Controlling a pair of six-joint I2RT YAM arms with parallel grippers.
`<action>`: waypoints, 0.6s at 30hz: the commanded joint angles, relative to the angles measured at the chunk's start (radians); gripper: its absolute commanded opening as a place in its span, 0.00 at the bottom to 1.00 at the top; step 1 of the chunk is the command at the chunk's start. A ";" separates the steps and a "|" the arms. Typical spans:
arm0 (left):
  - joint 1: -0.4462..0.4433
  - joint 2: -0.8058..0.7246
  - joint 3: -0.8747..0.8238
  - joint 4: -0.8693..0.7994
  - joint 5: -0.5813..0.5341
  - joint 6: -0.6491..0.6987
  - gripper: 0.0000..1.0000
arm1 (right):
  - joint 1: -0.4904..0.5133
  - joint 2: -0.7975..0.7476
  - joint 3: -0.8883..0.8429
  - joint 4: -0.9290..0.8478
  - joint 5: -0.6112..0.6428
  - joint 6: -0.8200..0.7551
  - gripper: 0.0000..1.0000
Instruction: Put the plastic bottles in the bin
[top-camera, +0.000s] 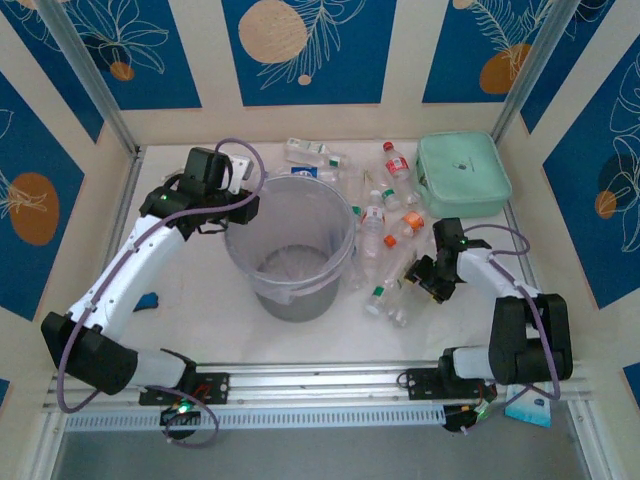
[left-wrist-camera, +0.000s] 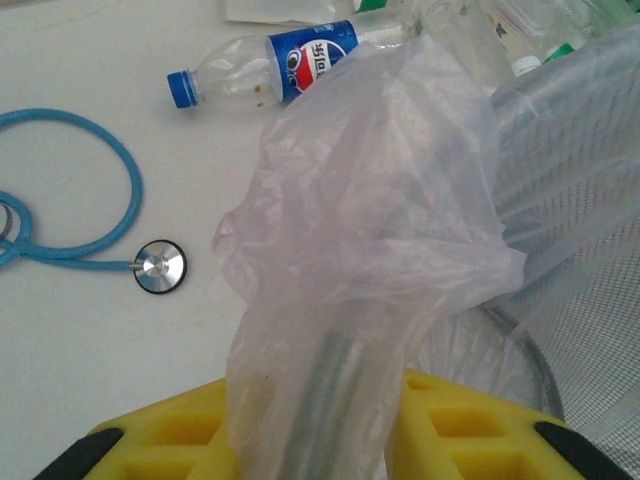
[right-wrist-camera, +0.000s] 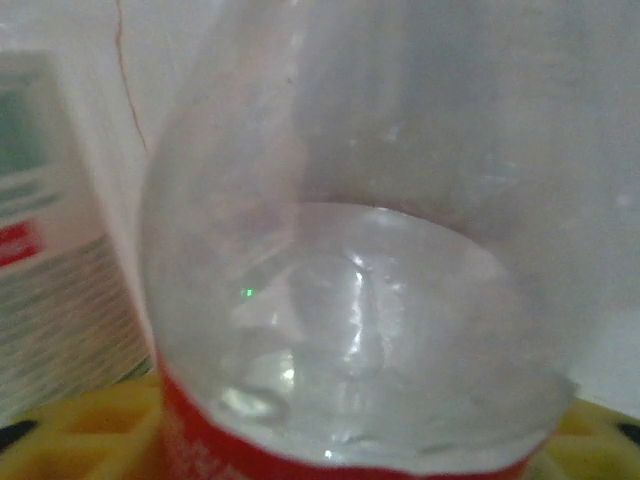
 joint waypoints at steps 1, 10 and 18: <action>0.006 -0.019 -0.014 -0.003 -0.022 0.029 0.30 | -0.004 -0.074 0.070 -0.117 0.025 -0.026 0.47; 0.006 -0.025 -0.020 0.006 -0.028 0.038 0.26 | -0.051 -0.261 0.340 -0.324 -0.005 -0.125 0.22; 0.006 -0.022 -0.027 0.023 -0.017 0.042 0.23 | 0.062 -0.314 0.591 -0.079 -0.262 -0.133 0.00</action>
